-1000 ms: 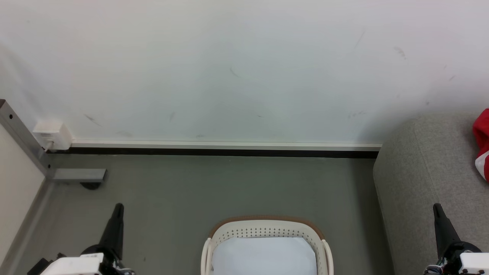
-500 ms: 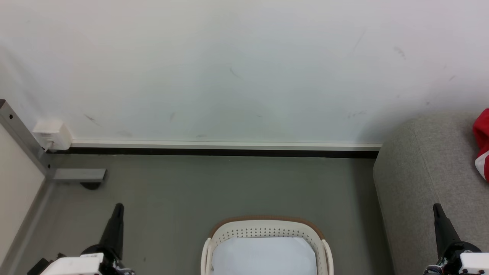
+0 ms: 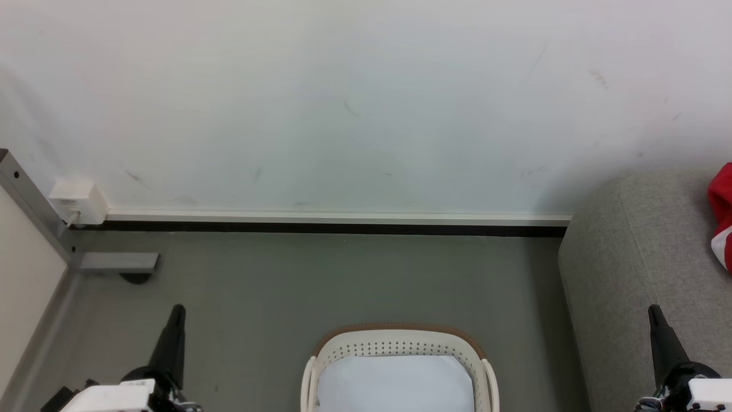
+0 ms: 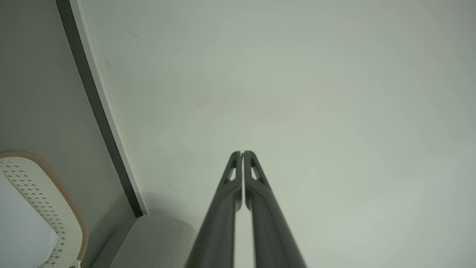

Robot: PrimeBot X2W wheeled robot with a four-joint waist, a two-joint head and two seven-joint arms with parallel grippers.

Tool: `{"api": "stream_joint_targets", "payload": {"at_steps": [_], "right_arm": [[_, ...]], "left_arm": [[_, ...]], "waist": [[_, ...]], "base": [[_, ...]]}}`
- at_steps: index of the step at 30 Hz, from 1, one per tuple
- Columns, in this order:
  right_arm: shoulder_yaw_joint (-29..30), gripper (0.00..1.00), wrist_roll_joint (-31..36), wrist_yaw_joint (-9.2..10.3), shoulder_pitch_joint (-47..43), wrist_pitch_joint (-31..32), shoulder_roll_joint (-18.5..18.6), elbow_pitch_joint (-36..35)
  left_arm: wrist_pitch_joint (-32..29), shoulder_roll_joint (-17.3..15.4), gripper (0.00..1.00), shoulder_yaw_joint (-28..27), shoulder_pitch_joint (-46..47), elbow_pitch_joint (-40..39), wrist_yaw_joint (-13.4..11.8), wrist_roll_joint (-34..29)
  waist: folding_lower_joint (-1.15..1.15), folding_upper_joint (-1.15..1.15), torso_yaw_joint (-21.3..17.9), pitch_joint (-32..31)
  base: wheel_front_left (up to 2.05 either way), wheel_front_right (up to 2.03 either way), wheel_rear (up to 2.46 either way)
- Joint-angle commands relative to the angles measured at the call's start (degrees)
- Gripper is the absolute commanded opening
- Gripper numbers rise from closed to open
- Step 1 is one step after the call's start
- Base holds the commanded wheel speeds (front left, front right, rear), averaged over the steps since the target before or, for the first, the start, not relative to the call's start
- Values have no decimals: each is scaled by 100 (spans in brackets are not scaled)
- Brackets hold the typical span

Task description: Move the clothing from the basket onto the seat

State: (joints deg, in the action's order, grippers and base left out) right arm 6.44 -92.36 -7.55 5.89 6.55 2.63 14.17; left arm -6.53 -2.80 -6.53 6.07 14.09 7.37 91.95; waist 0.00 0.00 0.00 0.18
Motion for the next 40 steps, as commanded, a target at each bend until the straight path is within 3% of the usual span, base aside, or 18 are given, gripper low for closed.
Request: {"api": "stream_joint_targets", "payload": {"at_steps": [1, 40], "right_arm": [[24, 0, -12, 12, 68, 17, 46, -33], [23, 0, -12, 12, 68, 16, 46, -32]], "left_arm": [[-23, -13, 0, -13, 45, -3, 33, 84], [-21, -13, 0, -12, 45, -4, 33, 85]], "waist": [[0, 0, 0, 0], [0, 0, 0, 0]], "base": [[0, 0, 0], [0, 0, 0]]}}
